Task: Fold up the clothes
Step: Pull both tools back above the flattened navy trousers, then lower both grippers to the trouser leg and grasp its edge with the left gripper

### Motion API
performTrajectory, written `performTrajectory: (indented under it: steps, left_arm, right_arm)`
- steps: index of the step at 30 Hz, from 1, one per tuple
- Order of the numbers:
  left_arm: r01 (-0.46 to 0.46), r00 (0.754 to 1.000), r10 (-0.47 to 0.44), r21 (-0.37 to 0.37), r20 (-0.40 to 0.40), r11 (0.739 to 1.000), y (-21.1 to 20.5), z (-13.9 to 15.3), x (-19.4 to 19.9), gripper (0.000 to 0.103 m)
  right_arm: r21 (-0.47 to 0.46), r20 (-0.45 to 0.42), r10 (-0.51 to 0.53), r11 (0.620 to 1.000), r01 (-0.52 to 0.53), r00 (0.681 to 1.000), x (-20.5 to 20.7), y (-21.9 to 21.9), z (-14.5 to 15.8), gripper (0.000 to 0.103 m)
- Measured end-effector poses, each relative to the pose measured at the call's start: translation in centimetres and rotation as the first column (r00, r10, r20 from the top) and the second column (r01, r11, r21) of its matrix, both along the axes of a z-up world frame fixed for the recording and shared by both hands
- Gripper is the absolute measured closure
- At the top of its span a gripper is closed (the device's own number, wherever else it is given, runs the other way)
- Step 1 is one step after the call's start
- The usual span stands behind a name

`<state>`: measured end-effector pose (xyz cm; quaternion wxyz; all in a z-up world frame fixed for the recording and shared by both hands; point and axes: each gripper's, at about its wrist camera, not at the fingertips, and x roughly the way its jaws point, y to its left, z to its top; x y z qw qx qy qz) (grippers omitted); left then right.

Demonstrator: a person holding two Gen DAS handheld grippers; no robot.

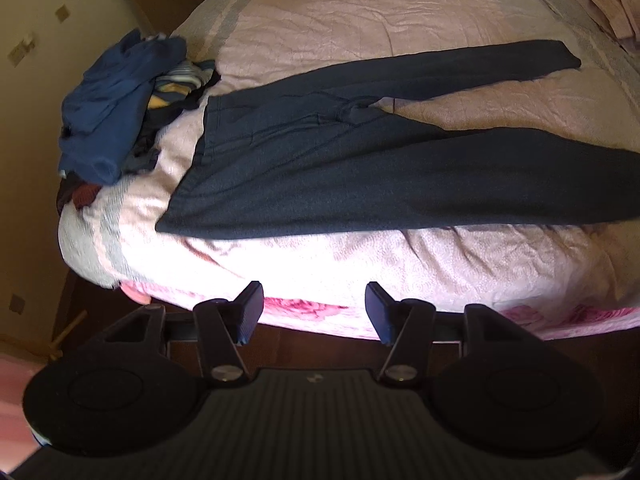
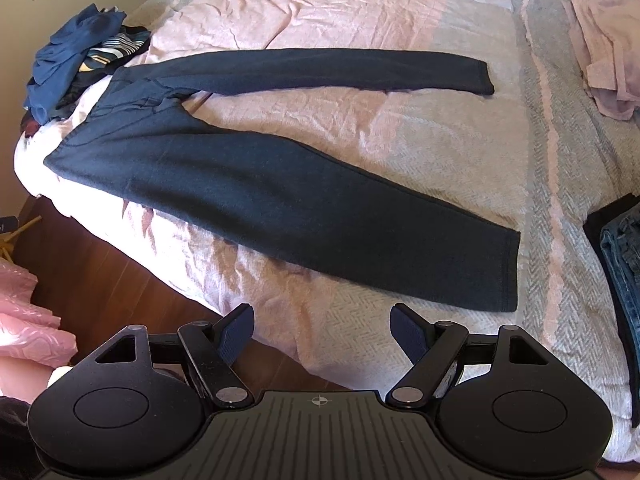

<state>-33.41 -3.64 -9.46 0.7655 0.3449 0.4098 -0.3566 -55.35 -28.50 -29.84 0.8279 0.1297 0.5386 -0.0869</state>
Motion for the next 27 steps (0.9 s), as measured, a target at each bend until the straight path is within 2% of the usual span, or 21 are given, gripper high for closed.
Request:
performTrajectory:
  steps: [4, 8, 12, 15, 19, 22, 27]
  left_arm:
    - [0.090, 0.993, -0.092, 0.025, 0.068, 0.996, -1.8, 0.5, 3.5, 0.051]
    - [0.174, 0.976, -0.179, 0.053, 0.122, 0.983, -5.0, 0.3, 10.1, 0.050]
    - [0.289, 0.941, -0.302, 0.102, 0.153, 0.952, -10.0, -1.7, 18.4, 0.050]
    - [0.382, 0.906, -0.397, 0.125, 0.144, 0.916, -13.8, -3.8, 24.6, 0.050]
    - [0.491, 0.862, -0.504, 0.146, 0.063, 0.859, -18.9, -7.8, 32.4, 0.050]
    - [0.602, 0.792, -0.611, 0.177, -0.007, 0.779, -22.3, -11.3, 36.8, 0.051]
    - [0.741, 0.668, -0.733, 0.214, -0.132, 0.637, -26.6, -16.0, 40.0, 0.060]
  right_arm:
    - [-0.032, 0.041, 0.041, 0.999, -0.040, 0.998, 1.7, -1.8, 0.7, 0.025]
    - [-0.076, 0.084, 0.085, 0.994, -0.078, 0.993, 5.7, -4.8, 1.6, 0.025]
    - [-0.136, 0.086, 0.106, 0.986, -0.093, 0.991, 11.6, -8.4, 1.9, 0.025]
    - [-0.178, 0.069, 0.103, 0.980, -0.089, 0.992, 16.8, -10.6, 1.8, 0.025]
    - [-0.197, 0.014, 0.135, 0.972, -0.129, 0.991, 23.6, -13.1, 0.5, 0.025]
    - [-0.195, -0.034, 0.175, 0.964, -0.178, 0.984, 28.1, -14.7, -0.8, 0.025]
    - [-0.171, -0.102, 0.251, 0.949, -0.265, 0.963, 33.3, -16.8, -3.4, 0.025]
